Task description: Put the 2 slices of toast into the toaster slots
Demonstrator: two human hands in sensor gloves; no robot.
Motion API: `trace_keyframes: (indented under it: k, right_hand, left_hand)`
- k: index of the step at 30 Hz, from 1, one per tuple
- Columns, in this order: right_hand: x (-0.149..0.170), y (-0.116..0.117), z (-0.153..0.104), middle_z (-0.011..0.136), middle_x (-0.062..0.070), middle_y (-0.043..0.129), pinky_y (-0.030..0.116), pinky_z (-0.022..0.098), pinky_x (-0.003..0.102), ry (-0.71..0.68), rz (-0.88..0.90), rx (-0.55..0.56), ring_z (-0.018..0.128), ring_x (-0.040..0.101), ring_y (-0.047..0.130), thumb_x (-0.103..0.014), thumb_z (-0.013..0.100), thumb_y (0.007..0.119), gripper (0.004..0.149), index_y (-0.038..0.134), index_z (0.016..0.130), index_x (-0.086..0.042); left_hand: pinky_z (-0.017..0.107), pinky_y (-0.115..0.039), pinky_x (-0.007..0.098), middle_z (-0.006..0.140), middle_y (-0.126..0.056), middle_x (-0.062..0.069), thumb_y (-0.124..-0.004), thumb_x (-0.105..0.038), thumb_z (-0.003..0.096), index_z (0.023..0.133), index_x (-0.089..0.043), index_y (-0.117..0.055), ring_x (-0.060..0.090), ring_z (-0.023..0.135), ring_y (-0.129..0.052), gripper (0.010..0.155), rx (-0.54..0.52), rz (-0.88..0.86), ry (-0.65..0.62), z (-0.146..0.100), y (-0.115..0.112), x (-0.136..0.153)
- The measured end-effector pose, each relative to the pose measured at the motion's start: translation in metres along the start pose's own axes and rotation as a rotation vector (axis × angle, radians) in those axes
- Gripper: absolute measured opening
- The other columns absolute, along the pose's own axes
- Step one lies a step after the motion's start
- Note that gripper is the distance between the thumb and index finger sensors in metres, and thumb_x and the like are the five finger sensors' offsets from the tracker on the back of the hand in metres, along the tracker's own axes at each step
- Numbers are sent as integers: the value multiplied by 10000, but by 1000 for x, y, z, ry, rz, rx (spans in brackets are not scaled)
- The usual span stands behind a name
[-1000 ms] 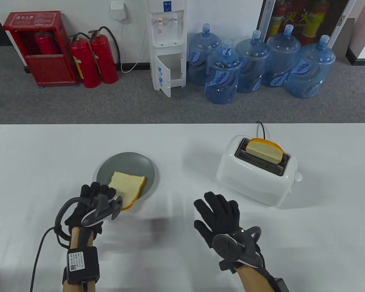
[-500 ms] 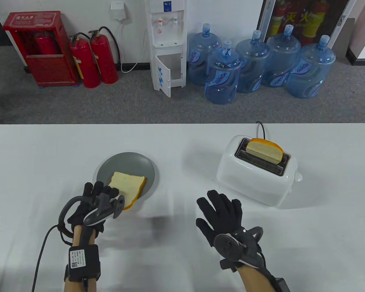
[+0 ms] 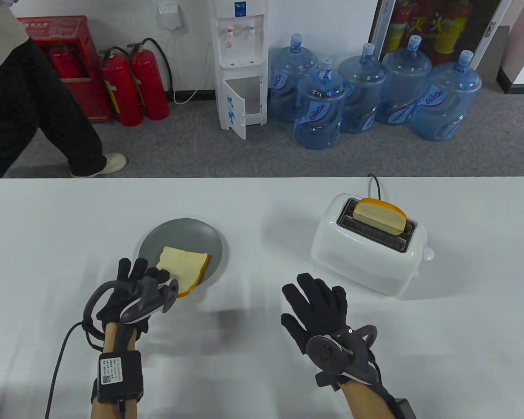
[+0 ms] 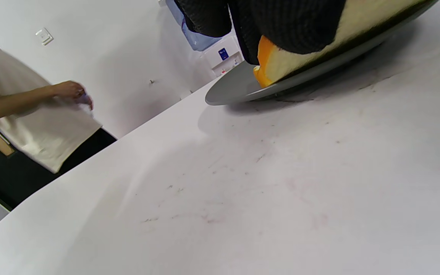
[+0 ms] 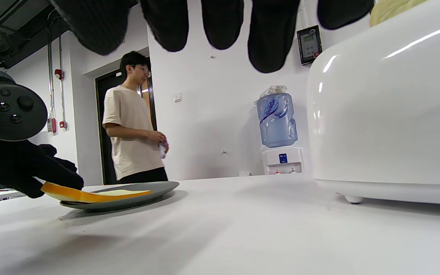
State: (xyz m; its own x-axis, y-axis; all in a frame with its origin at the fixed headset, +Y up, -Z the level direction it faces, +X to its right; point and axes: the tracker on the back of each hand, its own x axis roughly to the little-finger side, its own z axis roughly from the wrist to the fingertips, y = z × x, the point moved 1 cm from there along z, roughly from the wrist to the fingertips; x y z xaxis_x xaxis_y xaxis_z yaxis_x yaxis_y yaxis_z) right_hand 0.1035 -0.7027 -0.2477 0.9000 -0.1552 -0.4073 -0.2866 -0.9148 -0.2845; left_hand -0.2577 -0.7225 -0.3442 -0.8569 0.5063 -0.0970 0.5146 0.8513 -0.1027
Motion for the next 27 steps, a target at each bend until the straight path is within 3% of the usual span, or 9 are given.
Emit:
trace_keyframes:
  k: [17, 27]
  right_hand:
    - [1, 0, 1, 1306, 147, 377, 433, 757, 731, 3, 7, -4, 1124, 456, 606, -553, 694, 603, 623, 450, 1232, -280]
    - [2, 0, 1, 1307, 146, 375, 433, 757, 732, 4, 7, -4, 1127, 457, 598, -553, 695, 602, 623, 447, 1233, -281]
  left_hand:
    - [827, -314, 476, 1074, -773, -249, -674, -338, 533, 991, -560, -623, 127, 1179, -595, 511, -67, -56, 56, 5, 17, 1]
    - [814, -277, 515, 1021, -843, -217, -674, -331, 531, 965, -572, -666, 125, 1165, -688, 497, -161, -98, 111, 6, 28, 3]
